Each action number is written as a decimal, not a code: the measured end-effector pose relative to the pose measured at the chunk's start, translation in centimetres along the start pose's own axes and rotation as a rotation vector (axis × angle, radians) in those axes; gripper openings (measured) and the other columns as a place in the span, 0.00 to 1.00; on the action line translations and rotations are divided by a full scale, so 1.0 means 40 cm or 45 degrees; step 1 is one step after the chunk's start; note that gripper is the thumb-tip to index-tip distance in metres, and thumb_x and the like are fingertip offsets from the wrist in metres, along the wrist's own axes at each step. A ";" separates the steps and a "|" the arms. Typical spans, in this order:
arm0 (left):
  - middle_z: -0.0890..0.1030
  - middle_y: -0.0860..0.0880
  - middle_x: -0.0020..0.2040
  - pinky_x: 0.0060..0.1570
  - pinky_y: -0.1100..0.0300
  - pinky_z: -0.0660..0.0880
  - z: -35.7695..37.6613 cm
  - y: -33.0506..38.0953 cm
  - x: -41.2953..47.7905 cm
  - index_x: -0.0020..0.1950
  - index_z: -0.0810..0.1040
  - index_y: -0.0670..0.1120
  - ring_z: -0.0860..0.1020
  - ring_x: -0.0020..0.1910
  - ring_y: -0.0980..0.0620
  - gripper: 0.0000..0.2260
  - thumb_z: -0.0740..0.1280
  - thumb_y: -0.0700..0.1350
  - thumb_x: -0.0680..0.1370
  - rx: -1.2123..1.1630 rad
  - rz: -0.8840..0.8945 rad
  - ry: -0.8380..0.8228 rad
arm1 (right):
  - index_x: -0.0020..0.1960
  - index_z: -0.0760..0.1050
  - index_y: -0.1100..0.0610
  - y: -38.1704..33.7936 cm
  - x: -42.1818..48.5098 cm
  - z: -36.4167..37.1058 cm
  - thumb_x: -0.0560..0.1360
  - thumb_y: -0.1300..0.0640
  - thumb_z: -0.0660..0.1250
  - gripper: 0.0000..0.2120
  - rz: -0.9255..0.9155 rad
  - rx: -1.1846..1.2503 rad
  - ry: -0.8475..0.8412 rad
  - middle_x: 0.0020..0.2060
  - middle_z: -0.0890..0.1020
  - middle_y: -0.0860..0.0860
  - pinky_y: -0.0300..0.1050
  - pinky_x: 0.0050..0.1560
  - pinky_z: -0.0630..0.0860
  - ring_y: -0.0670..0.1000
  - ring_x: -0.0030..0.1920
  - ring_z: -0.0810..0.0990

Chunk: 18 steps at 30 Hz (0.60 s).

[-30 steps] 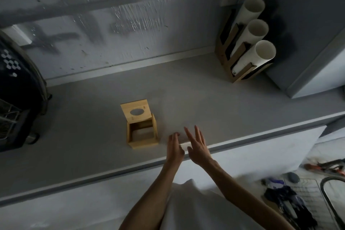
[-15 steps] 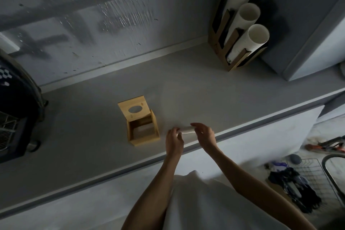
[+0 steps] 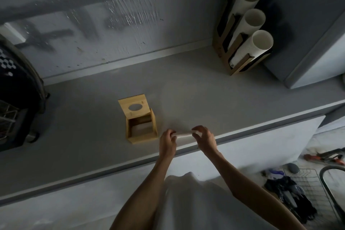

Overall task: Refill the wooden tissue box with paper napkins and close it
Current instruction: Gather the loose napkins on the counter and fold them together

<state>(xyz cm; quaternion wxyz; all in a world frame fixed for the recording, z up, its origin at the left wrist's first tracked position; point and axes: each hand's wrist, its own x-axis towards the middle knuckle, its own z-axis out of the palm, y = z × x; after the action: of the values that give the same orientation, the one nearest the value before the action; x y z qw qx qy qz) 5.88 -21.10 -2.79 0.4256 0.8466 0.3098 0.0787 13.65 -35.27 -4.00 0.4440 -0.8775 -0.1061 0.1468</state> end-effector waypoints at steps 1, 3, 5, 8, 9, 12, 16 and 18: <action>0.81 0.44 0.55 0.53 0.61 0.74 -0.004 0.000 0.000 0.57 0.77 0.42 0.79 0.54 0.48 0.08 0.65 0.40 0.78 0.025 0.015 0.000 | 0.52 0.79 0.50 0.000 -0.002 -0.003 0.74 0.58 0.69 0.08 -0.035 -0.067 0.008 0.53 0.82 0.49 0.48 0.46 0.79 0.52 0.51 0.81; 0.81 0.44 0.54 0.51 0.63 0.73 -0.011 0.002 0.000 0.56 0.77 0.42 0.79 0.53 0.48 0.08 0.65 0.39 0.78 0.075 0.046 0.021 | 0.52 0.79 0.51 -0.006 -0.002 -0.007 0.74 0.57 0.69 0.07 -0.120 -0.184 0.048 0.54 0.82 0.49 0.49 0.45 0.78 0.52 0.52 0.79; 0.80 0.44 0.55 0.51 0.62 0.74 -0.013 0.004 -0.002 0.56 0.78 0.41 0.79 0.54 0.48 0.08 0.65 0.38 0.78 0.099 0.071 0.032 | 0.51 0.78 0.51 -0.015 0.000 -0.010 0.74 0.58 0.70 0.07 -0.185 -0.255 0.071 0.53 0.82 0.49 0.48 0.45 0.78 0.52 0.54 0.78; 0.81 0.44 0.55 0.53 0.58 0.78 -0.008 0.002 -0.005 0.56 0.78 0.42 0.79 0.53 0.48 0.08 0.66 0.38 0.78 0.156 0.127 0.051 | 0.51 0.78 0.52 -0.025 -0.003 -0.009 0.74 0.56 0.70 0.06 -0.259 -0.405 0.090 0.53 0.82 0.49 0.48 0.46 0.78 0.52 0.54 0.78; 0.81 0.45 0.54 0.53 0.58 0.79 -0.007 0.001 -0.006 0.56 0.78 0.43 0.80 0.53 0.49 0.08 0.66 0.38 0.78 0.179 0.144 0.067 | 0.51 0.78 0.52 -0.025 -0.003 -0.008 0.74 0.56 0.71 0.06 -0.297 -0.470 0.109 0.52 0.82 0.49 0.48 0.48 0.79 0.52 0.54 0.79; 0.80 0.46 0.54 0.53 0.61 0.78 -0.005 -0.001 -0.009 0.55 0.77 0.45 0.79 0.52 0.51 0.07 0.66 0.40 0.78 0.232 0.165 0.098 | 0.51 0.79 0.51 -0.032 0.000 -0.009 0.73 0.55 0.71 0.07 -0.320 -0.537 0.128 0.53 0.82 0.49 0.48 0.53 0.78 0.52 0.56 0.79; 0.80 0.46 0.54 0.51 0.63 0.76 -0.012 -0.006 -0.007 0.55 0.77 0.44 0.79 0.52 0.50 0.07 0.66 0.40 0.78 0.252 0.171 0.098 | 0.51 0.79 0.51 -0.035 -0.002 -0.010 0.74 0.55 0.71 0.06 -0.323 -0.527 0.098 0.52 0.83 0.49 0.48 0.53 0.77 0.52 0.55 0.79; 0.80 0.45 0.55 0.50 0.62 0.75 -0.013 -0.008 -0.001 0.56 0.77 0.44 0.79 0.53 0.49 0.07 0.65 0.40 0.78 0.243 0.150 0.088 | 0.51 0.78 0.51 -0.028 0.000 -0.010 0.74 0.56 0.71 0.07 -0.323 -0.481 0.097 0.51 0.84 0.49 0.47 0.50 0.78 0.52 0.54 0.80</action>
<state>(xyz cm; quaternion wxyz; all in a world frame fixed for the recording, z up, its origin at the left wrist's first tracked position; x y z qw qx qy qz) 5.49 -20.64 -2.71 0.3267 0.8968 0.2801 0.1028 13.72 -34.90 -2.86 0.2905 -0.9295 -0.2245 0.0342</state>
